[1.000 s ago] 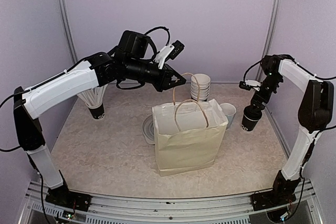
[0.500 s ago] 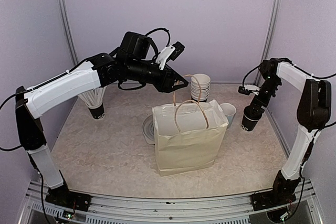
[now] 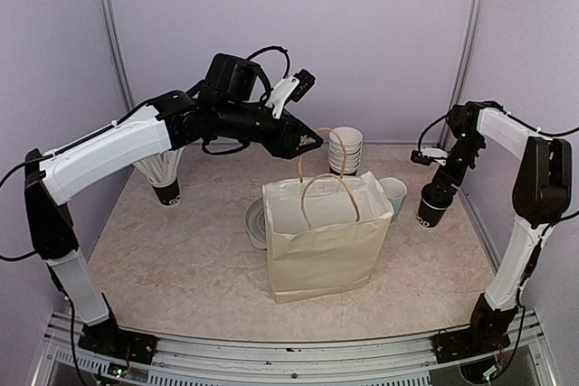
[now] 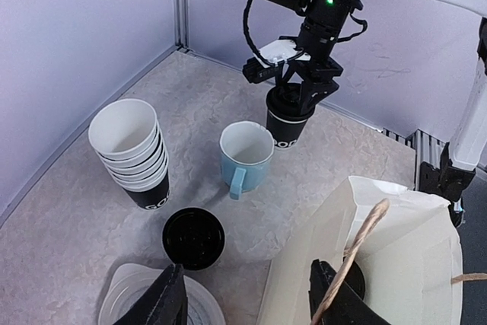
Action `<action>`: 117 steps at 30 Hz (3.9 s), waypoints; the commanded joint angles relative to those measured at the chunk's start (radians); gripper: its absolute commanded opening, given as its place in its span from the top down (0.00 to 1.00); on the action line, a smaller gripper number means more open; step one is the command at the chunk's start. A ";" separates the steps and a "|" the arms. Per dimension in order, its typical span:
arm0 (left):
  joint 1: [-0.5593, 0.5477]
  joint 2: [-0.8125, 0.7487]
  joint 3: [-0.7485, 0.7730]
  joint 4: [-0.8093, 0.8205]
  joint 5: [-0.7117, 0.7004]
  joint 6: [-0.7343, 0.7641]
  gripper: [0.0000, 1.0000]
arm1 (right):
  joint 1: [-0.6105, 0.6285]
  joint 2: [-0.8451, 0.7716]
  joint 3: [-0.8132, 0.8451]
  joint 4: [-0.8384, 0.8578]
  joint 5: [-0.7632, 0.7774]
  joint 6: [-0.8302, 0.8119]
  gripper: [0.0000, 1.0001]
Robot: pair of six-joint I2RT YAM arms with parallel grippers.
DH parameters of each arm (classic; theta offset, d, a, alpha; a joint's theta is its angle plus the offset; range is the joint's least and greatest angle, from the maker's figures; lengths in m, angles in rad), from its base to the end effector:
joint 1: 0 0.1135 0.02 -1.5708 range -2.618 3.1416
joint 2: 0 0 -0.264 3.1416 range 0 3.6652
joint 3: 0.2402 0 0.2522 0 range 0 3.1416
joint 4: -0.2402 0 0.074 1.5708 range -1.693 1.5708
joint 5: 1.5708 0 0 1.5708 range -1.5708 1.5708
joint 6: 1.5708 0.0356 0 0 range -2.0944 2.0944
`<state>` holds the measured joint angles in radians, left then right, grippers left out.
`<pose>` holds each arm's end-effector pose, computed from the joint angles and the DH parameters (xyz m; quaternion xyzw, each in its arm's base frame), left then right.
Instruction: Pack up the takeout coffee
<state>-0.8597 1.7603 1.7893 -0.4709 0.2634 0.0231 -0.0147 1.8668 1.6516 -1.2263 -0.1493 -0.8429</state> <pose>0.2611 -0.3173 0.3935 0.4213 0.7273 -0.3168 0.4395 0.3632 0.0000 0.2640 -0.4048 0.9091 0.0409 0.0895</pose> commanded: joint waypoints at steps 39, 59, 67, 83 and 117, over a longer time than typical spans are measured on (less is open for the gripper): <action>0.067 -0.363 -0.147 -0.165 -0.444 -0.219 0.29 | 1.144 -0.425 -0.178 -0.072 -0.162 -0.086 0.37; 0.001 -0.391 -0.192 -0.242 -0.381 -0.192 0.31 | 1.259 -0.099 -0.107 0.087 0.006 0.064 0.32; -0.073 -0.356 -0.184 -0.263 -0.385 -0.150 0.30 | 1.270 -0.094 -0.185 0.118 0.031 0.083 0.25; -0.385 -0.302 0.075 -0.588 -0.464 -0.126 0.27 | 1.270 -0.327 -0.010 -0.113 -0.297 -0.127 0.00; -0.566 0.193 0.069 -0.605 -0.320 -0.031 0.12 | 0.342 -0.641 -0.311 0.305 -0.280 0.089 0.01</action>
<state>-1.4410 1.9419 1.8854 -1.0477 -0.0315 0.0048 0.3466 1.2449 1.3560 -0.9791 -0.3977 -0.7872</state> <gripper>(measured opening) 0.879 0.990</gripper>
